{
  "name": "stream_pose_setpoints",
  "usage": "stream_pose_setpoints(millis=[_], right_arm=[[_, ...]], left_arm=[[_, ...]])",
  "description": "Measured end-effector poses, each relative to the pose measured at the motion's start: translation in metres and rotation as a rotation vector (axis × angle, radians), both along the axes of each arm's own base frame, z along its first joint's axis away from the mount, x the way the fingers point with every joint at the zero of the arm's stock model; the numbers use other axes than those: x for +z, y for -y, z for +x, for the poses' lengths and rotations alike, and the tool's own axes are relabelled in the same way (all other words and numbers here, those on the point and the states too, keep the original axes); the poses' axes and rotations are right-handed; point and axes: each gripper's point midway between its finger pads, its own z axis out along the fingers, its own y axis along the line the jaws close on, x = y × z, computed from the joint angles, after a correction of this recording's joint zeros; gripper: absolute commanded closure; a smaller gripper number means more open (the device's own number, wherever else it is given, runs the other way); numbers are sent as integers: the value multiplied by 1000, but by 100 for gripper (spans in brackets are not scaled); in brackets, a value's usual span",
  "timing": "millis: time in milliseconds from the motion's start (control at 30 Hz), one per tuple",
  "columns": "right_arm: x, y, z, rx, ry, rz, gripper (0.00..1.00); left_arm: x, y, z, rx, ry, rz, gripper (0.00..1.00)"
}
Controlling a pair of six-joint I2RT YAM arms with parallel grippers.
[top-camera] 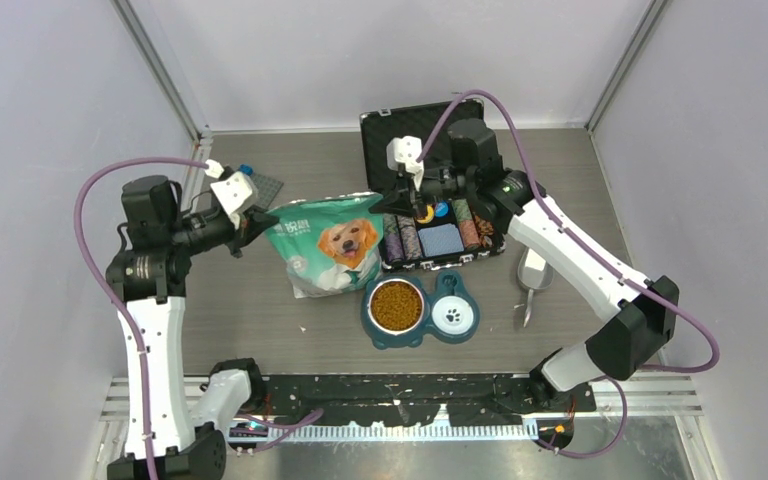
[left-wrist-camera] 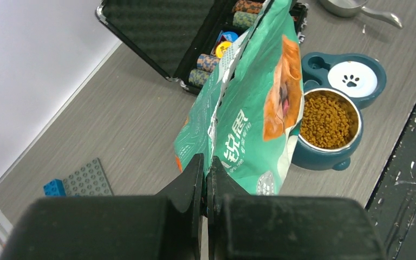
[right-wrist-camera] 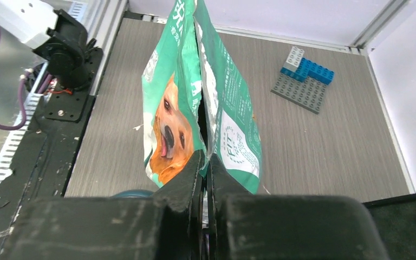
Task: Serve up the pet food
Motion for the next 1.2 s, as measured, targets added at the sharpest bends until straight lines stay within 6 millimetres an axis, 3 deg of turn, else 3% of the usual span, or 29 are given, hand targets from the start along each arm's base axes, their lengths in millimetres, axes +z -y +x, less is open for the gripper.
stream_pose_setpoints(millis=[267,433,567,767,967,1067,1200], right_arm=[[0,1,-13,41,-77,68,93],[5,-1,-10,21,-103,111,69],[30,-1,-17,104,-41,177,54],[50,-11,-38,256,9,227,42],[43,-25,-24,258,31,167,39],[27,-28,-17,236,46,98,41],[8,-28,-23,235,54,33,46]], left_arm=[[-3,5,-21,-63,10,36,100],[-2,5,-18,-87,-5,48,100],[-3,3,-14,-96,7,64,100],[-3,6,-27,-141,44,90,100],[-3,7,-33,-147,50,97,100],[-3,7,-30,-147,44,95,100],[-2,6,-25,-146,34,92,100]])
